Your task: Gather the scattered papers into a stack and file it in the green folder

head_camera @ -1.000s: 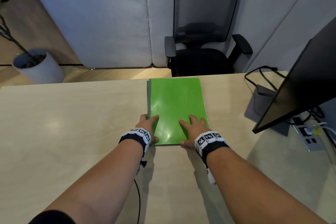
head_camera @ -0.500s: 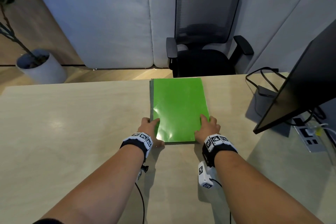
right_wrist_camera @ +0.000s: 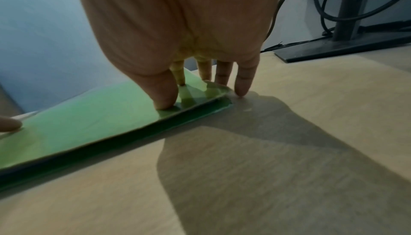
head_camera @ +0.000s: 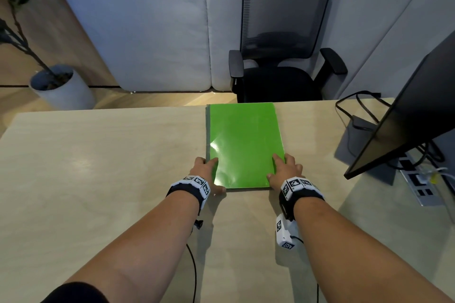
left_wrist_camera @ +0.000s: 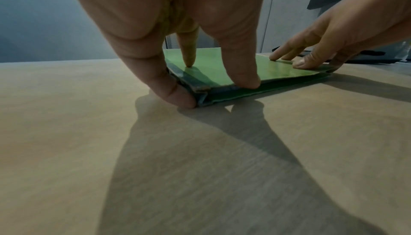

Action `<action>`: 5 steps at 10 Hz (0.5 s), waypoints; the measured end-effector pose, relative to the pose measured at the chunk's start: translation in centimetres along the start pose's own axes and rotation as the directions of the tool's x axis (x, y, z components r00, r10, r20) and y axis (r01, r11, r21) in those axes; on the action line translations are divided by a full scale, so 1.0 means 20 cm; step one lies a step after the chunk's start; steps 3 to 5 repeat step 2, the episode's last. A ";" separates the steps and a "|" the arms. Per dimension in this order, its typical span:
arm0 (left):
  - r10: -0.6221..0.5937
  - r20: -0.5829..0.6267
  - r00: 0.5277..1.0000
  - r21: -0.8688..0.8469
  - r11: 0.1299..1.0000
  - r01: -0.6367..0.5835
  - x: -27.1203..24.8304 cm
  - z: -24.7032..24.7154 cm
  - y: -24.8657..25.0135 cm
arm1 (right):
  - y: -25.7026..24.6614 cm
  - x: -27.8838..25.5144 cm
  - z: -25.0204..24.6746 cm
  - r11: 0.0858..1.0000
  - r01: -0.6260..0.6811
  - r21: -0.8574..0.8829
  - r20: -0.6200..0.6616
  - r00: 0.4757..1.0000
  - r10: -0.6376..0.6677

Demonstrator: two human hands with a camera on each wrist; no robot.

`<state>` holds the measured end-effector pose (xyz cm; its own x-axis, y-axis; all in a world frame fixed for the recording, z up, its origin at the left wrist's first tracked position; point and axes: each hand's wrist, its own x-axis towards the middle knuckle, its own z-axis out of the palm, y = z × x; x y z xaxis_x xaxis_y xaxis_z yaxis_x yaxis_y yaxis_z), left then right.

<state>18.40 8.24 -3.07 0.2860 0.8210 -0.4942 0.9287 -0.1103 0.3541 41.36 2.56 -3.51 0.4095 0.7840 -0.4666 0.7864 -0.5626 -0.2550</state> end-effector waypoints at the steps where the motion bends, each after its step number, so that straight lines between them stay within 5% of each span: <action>1: -0.016 0.026 1.000 0.011 1.000 0.015 0.00 -0.03 0.00 | -0.03 -0.03 -0.02 0.998 0.000 -0.065 0.001 1.000 0.000; 5: -0.033 0.058 0.998 0.044 0.999 0.031 0.00 -0.06 -0.01 | -0.08 -0.06 -0.05 0.996 0.051 -0.074 -0.016 0.998 -0.052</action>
